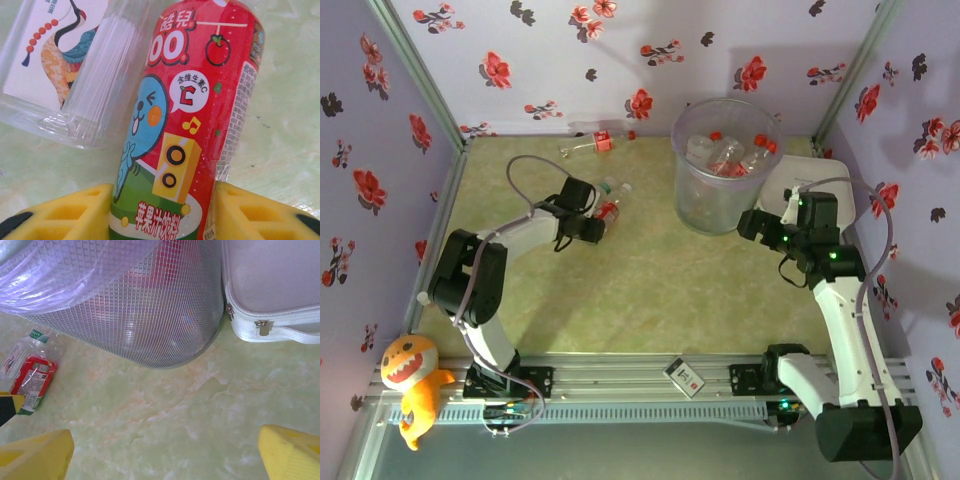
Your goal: Put the plastic bottles in the bin
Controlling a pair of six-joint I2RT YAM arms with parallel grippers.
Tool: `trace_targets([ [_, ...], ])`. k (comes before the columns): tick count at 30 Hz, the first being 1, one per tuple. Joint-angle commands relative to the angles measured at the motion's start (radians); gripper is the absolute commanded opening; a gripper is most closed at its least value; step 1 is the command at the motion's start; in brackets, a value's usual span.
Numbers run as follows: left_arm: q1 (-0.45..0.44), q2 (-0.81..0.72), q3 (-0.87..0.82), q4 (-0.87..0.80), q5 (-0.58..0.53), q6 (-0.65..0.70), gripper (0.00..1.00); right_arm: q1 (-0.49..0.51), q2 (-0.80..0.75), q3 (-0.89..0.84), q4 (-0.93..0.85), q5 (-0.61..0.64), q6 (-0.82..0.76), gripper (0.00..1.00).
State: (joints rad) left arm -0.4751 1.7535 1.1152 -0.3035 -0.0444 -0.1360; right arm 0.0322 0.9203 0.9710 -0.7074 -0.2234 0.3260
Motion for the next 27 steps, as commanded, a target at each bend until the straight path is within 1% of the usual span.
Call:
trace_targets([
  [1, -0.021, -0.043, 0.002, -0.04, 0.002, -0.011, 0.45, -0.01, -0.037, -0.007, 0.053, 0.035, 0.031, 0.95],
  [4, -0.034, -0.082, -0.008, -0.045, 0.013, -0.021, 0.43, -0.017, -0.069, -0.021, 0.094, 0.048, 0.069, 0.95],
  [9, -0.049, -0.175, -0.06, -0.003, 0.08, -0.068, 0.34, -0.017, -0.087, -0.034, 0.148, 0.007, 0.142, 0.95],
  [13, -0.055, -0.254, -0.116, 0.065, 0.128, -0.108, 0.28, -0.003, -0.095, -0.081, 0.319, -0.076, 0.291, 0.95],
  [15, -0.057, -0.288, -0.139, 0.094, 0.15, -0.123, 0.27, 0.057, -0.079, -0.081, 0.391, -0.062, 0.341, 0.95],
  [19, -0.059, -0.364, -0.199, 0.173, 0.205, -0.165, 0.27, 0.264, -0.005, -0.011, 0.403, 0.074, 0.319, 0.95],
  [21, -0.062, -0.402, -0.236, 0.225, 0.246, -0.19, 0.26, 0.341, 0.045, 0.025, 0.412, 0.11, 0.31, 0.95],
  [23, -0.068, -0.44, -0.276, 0.281, 0.282, -0.222, 0.26, 0.406, 0.099, 0.042, 0.454, 0.121, 0.313, 0.96],
  [27, -0.085, -0.511, -0.35, 0.364, 0.316, -0.276, 0.26, 0.515, 0.246, 0.097, 0.54, 0.101, 0.327, 0.97],
])
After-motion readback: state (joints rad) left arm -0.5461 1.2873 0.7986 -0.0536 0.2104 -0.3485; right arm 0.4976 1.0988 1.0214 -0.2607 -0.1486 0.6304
